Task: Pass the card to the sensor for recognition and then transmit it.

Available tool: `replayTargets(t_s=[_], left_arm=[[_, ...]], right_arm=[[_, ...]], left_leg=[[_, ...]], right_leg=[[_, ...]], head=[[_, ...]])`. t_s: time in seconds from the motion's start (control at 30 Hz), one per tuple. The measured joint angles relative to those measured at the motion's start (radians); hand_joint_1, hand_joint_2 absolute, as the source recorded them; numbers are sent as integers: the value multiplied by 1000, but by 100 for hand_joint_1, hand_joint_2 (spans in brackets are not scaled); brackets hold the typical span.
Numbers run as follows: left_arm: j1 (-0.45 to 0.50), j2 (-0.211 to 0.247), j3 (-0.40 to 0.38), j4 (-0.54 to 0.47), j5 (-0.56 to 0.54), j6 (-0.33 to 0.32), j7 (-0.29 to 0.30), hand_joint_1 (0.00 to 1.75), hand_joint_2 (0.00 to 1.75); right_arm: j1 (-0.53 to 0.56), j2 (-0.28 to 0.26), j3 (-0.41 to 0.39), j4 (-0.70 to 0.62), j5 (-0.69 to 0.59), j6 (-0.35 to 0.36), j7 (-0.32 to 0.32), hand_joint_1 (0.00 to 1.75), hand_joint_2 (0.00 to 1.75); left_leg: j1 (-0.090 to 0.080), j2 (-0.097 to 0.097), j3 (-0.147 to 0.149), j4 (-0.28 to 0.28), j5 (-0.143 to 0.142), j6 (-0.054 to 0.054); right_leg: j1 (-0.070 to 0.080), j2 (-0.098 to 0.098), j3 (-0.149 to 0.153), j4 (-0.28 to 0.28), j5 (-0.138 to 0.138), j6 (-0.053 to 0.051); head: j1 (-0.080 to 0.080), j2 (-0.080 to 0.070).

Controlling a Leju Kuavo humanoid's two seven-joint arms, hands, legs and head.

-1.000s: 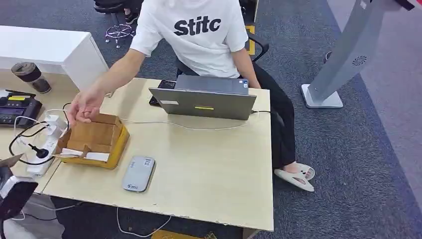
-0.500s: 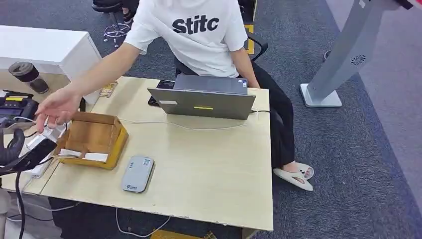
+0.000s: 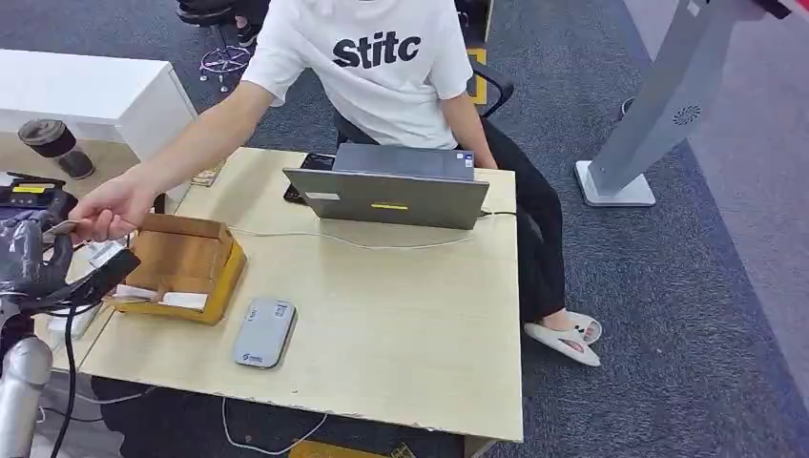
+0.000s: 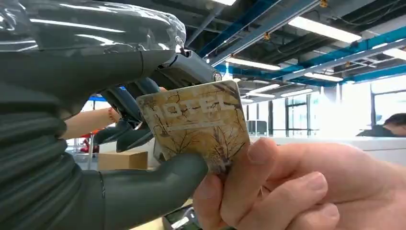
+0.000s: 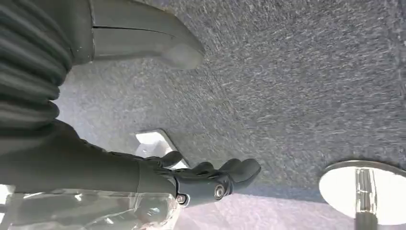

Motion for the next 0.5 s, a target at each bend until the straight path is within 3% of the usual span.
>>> replayTargets(t_s=[0.07,0.1,0.13,0.5], left_arm=[[-6,-7,-8,5,7,20,1,175,175],[-6,-11,-9,5,8,28,2,21,175],[-6,-15,-11,5,9,31,3,0,175],[13,-82,-18,-8,30,127,8,0,175]], right_arm=[[1,0,1,6,1,-5,7,0,175],[1,0,1,8,1,-7,8,0,175],[2,0,1,11,1,-8,10,0,175],[5,-1,3,19,1,-5,7,0,175]], left_leg=[[0,1,0,0,0,0],[0,2,0,0,0,0],[0,3,0,0,0,0],[0,4,-1,0,-2,0]], right_leg=[[0,1,0,0,0,0],[0,2,-1,0,0,0],[0,3,-1,0,0,-1],[0,4,-2,0,0,0]], head=[[0,0],[0,0],[0,0],[0,0]])
